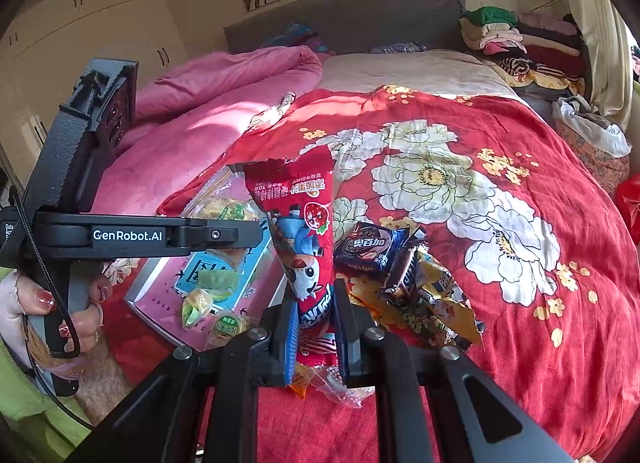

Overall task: Organize snacks
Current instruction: 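Lift the pastry bag with the left tool while the right tool carries the candy bag, then lower the pastry bag onto the tray with the left tool while the right tool lowers the candy bag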

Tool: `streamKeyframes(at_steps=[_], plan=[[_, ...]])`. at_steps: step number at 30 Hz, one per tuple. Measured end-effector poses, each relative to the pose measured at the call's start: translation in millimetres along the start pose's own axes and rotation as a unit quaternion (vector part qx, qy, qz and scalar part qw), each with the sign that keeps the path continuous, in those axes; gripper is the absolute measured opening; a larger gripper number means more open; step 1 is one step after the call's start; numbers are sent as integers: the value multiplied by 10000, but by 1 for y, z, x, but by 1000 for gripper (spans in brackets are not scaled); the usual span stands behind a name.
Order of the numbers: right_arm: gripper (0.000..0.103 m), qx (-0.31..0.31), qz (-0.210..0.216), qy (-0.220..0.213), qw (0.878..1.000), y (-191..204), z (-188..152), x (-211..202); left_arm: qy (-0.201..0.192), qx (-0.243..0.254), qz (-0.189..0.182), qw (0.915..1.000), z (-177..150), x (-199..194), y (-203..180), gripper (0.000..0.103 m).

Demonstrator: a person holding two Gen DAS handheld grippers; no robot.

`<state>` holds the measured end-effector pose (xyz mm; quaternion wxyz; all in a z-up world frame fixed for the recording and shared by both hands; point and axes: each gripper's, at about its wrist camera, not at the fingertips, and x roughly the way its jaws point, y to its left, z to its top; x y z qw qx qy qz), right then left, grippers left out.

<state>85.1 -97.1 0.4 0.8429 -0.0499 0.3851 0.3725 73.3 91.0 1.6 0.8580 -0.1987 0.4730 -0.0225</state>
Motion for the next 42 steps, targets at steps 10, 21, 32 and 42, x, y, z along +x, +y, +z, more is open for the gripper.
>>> streamKeyframes(at_steps=[10,21,32,42], plan=[[16,-87,96,40,9999,13,9,1,-56,22,25,10000,-5,-14,5,32],[16,-317,174,80,9993,34,20,4,-199,-63,-52,9998,-7,-31,19,32],[16,-462,235,173,9985,57,29,10,-362,-282,-60,9989,-11,-52,47,32],[16,-544,338,234,9977,71,33,17,-486,-510,102,9975,-18,-69,71,32]])
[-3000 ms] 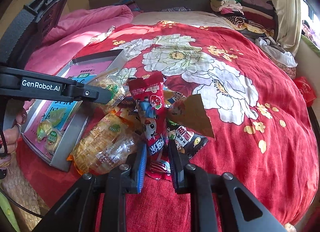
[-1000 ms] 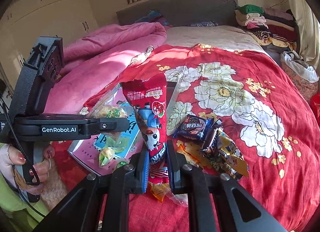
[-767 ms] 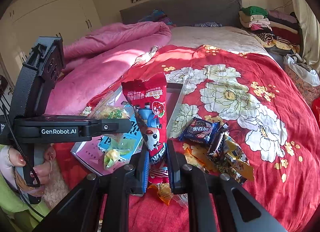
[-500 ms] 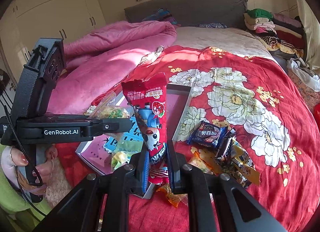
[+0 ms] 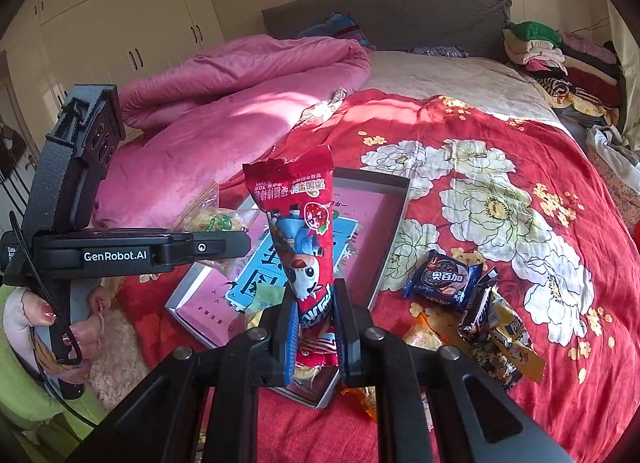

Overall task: Organize snacks
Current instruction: 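Lower the pastry bag onto the tray with the left tool while the right tool lowers the candy bag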

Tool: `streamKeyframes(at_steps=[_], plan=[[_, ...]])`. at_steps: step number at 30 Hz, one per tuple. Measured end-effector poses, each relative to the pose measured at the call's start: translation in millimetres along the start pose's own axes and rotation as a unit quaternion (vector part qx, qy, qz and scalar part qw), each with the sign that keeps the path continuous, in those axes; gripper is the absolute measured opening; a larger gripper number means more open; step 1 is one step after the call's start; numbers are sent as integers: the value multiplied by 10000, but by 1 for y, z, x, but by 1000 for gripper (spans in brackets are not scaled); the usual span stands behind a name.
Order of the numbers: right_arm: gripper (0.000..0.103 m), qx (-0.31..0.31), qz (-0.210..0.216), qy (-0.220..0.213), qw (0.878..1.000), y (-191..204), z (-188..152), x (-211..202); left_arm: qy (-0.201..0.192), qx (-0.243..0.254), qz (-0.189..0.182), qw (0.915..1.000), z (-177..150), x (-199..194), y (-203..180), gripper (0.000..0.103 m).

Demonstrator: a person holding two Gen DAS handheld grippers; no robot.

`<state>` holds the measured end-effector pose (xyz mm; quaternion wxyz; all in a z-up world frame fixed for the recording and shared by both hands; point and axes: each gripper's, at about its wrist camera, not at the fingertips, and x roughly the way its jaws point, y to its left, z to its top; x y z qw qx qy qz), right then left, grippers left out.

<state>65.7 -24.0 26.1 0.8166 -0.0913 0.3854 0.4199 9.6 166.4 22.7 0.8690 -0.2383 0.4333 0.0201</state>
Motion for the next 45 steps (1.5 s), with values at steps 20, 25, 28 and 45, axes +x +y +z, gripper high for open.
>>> streamKeyframes(at_steps=[20,25,28,45], plan=[[16,-141,322,179,9992,23,-1,20,-26,-523,373,9979,-15,-14,52,33],[16,-300,369,312,9984,35,-6,30,42,-612,372,9974,-21,-10,60,33],[16,-448,357,348,9977,42,-8,35,75,-661,360,9971,-23,-6,64,33],[16,-871,266,642,9938,54,-23,61,383,-639,407,9964,-39,16,69,33]])
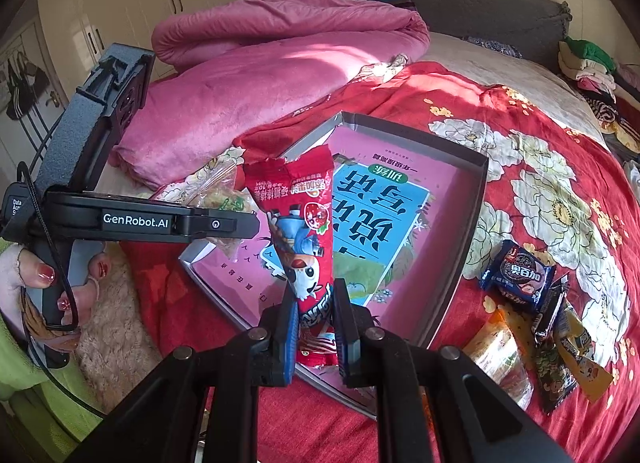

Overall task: Organize snacks
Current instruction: 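Lower the pastry bag onto the tray with the left tool while the right tool lowers the candy bag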

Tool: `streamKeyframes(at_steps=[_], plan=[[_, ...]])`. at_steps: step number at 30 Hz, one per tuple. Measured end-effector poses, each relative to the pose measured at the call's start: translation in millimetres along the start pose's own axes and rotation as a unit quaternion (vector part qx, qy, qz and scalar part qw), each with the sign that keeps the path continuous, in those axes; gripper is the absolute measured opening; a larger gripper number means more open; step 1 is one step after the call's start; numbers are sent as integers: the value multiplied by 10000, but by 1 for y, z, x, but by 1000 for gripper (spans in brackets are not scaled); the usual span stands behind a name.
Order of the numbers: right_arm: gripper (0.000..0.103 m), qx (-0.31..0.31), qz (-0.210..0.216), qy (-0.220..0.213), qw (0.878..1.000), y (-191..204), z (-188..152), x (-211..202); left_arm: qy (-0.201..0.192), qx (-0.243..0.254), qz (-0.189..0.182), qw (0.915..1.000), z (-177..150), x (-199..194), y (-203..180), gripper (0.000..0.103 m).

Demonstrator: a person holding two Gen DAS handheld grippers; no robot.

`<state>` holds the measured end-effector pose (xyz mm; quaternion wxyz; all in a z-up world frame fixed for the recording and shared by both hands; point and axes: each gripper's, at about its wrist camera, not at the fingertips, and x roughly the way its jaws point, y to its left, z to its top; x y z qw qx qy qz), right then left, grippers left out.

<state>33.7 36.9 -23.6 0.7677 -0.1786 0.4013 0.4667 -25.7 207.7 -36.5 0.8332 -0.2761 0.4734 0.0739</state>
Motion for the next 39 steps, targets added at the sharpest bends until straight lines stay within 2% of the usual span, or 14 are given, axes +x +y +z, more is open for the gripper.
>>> streamKeyframes(at_steps=[18,32,39], plan=[[17,-361,90,344,9987,17,-16,27,219,49,95,9997,-4,19,0,33],[18,-147,228,481,9985,13,-18,36,327,47,160,9993,-6,26,1,33],[23,-177,288,489,9982,16,-18,35,349,51,178,9992,-5,28,1,33]])
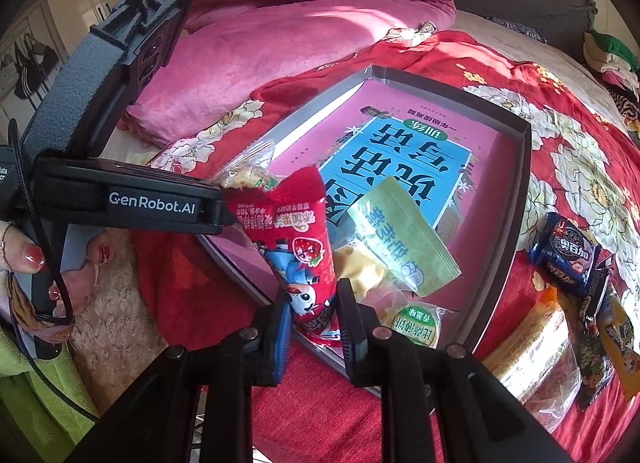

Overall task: Organize snacks
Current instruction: 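Lower the pastry bag onto the tray with the left tool while the right tool lowers the candy bag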

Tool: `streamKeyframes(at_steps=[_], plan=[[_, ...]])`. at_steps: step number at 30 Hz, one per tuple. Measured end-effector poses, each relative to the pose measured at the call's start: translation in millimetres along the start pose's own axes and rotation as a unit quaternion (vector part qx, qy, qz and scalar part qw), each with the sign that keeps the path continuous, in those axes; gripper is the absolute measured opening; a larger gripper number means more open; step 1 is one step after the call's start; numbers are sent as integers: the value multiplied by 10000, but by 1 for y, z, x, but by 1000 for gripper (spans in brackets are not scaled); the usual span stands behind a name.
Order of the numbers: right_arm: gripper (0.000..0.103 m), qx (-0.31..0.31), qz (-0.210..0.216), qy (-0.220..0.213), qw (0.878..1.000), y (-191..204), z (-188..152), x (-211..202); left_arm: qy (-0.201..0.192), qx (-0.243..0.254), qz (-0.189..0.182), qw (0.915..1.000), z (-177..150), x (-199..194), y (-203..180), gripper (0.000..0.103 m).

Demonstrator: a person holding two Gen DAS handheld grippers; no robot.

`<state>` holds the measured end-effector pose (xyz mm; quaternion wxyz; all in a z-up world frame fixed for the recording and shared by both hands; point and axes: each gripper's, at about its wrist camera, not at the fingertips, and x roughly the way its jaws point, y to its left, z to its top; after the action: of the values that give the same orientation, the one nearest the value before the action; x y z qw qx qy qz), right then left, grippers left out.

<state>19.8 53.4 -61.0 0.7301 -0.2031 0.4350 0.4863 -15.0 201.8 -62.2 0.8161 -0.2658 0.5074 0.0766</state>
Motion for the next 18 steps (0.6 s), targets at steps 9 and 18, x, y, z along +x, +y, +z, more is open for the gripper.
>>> streamKeyframes(at_steps=[9,18], plan=[[31,-20,-15,-34,10000,2,-2,-6,32,-14,11,10000,0,1,0,33],[33,272,-181,-96,9994,-17,-6,-14,43,5,42,10000,0,1,-2,34]])
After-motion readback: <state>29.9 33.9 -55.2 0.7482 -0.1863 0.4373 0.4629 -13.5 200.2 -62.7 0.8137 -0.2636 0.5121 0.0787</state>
